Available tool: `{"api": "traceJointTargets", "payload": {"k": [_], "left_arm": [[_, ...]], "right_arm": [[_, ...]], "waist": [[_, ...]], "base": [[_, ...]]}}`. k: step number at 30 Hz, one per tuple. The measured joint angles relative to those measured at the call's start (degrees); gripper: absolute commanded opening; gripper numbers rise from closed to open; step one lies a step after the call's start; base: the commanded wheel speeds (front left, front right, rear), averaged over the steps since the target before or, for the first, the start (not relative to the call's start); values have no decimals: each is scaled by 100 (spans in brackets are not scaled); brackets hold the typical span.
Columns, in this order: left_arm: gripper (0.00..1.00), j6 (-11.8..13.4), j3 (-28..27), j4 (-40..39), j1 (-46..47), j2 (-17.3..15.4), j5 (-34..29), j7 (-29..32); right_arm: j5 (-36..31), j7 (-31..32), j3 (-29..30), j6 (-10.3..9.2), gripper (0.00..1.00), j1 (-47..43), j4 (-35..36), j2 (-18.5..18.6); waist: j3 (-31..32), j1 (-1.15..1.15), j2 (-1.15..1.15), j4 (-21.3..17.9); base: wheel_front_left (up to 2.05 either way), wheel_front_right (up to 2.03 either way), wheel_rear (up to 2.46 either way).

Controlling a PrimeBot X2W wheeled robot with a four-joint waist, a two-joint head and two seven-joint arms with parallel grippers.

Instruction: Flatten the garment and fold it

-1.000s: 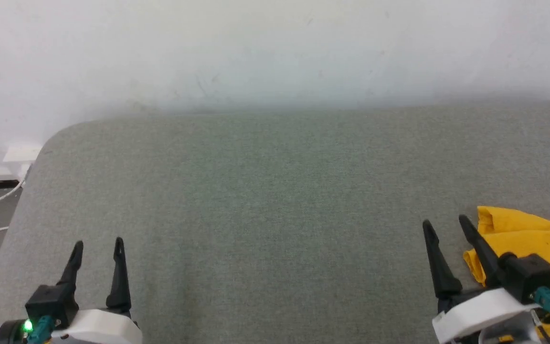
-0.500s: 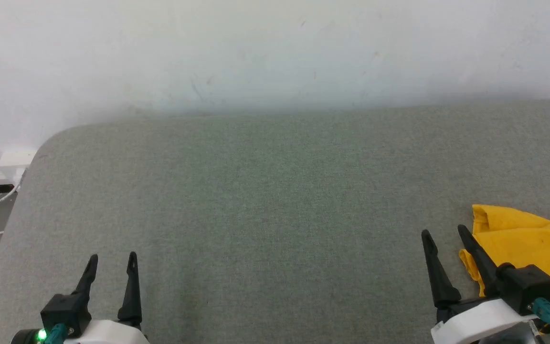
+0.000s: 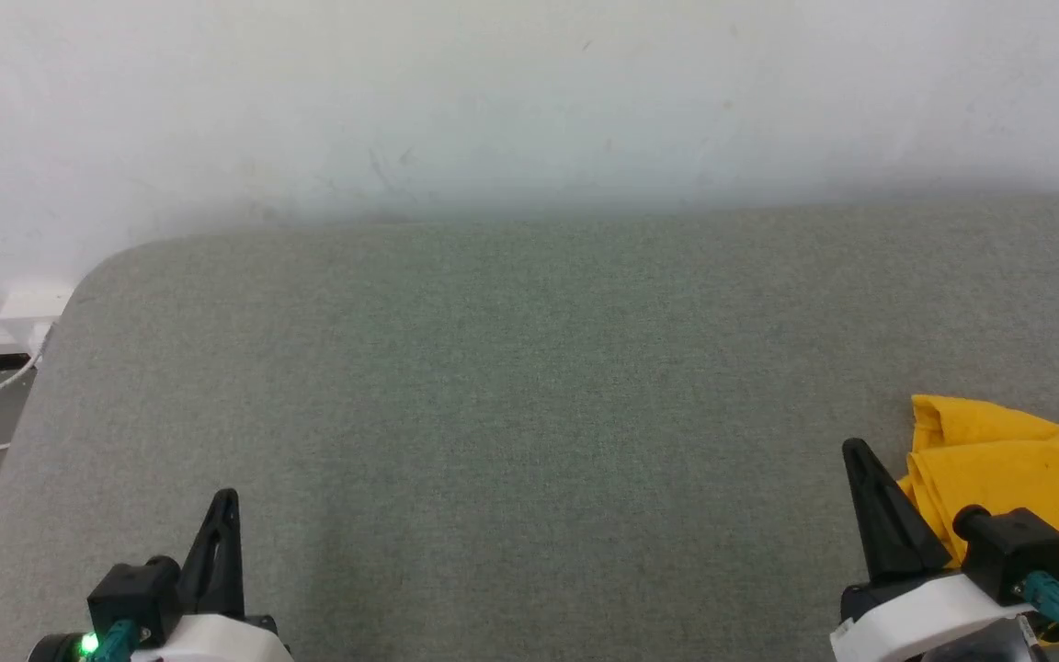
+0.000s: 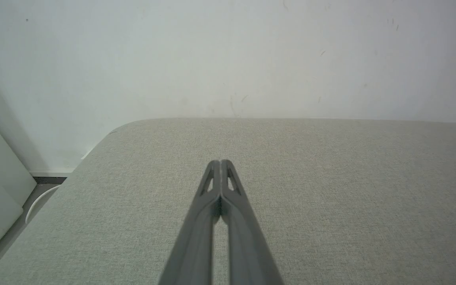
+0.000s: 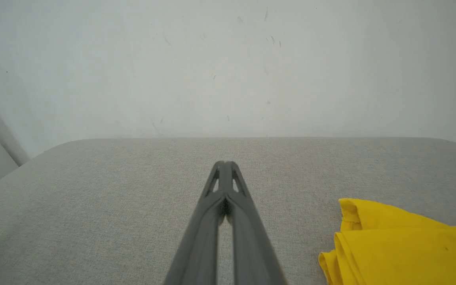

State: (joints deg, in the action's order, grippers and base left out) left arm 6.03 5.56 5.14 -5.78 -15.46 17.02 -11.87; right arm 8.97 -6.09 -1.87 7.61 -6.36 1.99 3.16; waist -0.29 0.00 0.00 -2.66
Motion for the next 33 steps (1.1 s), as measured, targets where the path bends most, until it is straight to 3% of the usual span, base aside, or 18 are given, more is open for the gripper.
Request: {"api": "traceJointTargets", "payload": {"k": [33], "left_arm": [[0,-153,-145,-131,74,345,-455,336]], "right_arm": [[-247,153,42,0,0,138,-52,0]], "waist": [[8,0,0,75]], "base": [[0,0,0]]}}
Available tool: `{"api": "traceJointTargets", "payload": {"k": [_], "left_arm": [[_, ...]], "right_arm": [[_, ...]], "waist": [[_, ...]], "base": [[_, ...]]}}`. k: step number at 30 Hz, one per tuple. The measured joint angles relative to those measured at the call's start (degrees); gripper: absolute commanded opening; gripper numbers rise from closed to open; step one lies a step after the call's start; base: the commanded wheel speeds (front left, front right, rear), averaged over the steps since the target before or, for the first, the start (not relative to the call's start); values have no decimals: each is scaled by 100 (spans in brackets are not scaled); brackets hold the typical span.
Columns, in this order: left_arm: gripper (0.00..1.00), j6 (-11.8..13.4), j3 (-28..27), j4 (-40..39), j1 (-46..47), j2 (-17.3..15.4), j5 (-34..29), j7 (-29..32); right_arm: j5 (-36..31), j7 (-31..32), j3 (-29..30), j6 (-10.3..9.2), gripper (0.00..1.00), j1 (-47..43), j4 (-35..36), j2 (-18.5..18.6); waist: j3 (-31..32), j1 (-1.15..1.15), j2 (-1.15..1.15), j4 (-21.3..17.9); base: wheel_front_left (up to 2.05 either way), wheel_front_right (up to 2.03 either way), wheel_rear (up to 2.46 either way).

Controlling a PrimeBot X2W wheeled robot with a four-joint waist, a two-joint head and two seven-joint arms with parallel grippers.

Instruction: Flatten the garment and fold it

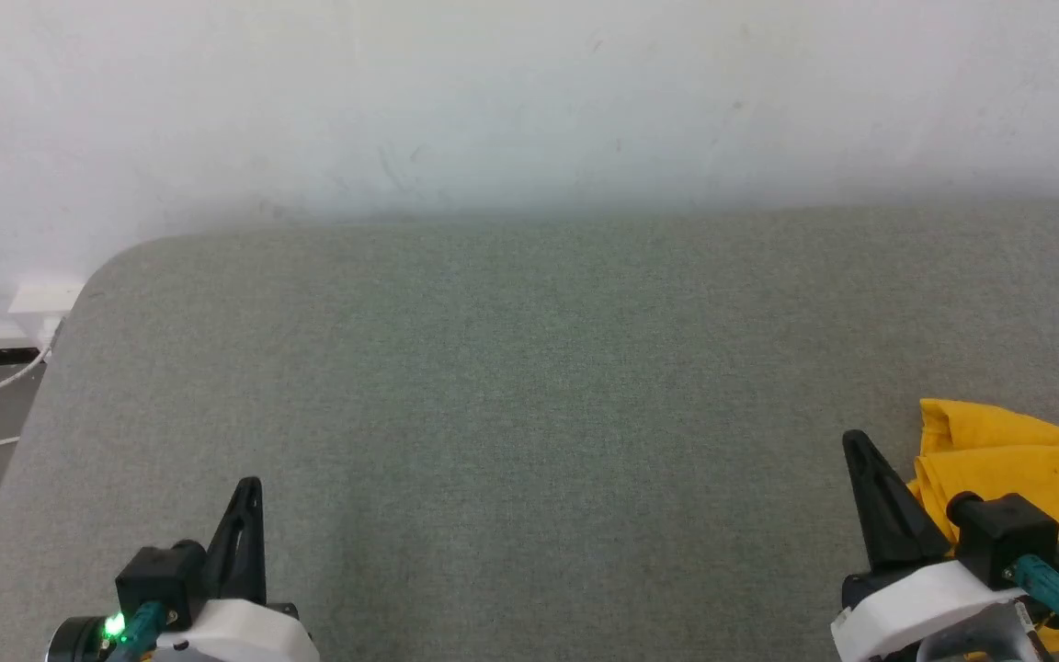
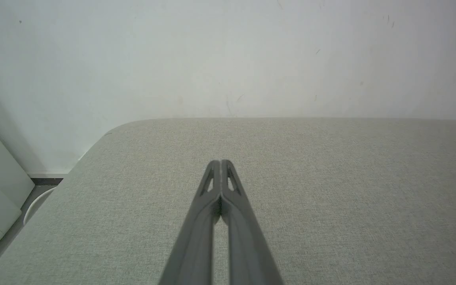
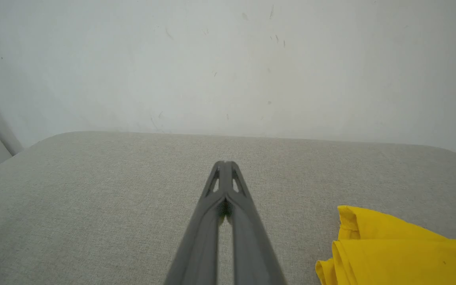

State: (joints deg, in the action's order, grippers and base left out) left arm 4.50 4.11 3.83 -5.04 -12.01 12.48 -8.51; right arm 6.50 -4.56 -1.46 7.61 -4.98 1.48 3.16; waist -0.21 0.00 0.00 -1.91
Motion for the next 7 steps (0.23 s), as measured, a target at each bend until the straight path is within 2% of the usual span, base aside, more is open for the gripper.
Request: {"api": "traceJointTargets", "payload": {"k": [7], "left_arm": [[0,-42,-26,-22,65,78,-112,53]], "right_arm": [[-48,48,13,0,0,14,-12,-1]], "waist": [[2,0,0,16]], "base": [[0,0,0]]}}
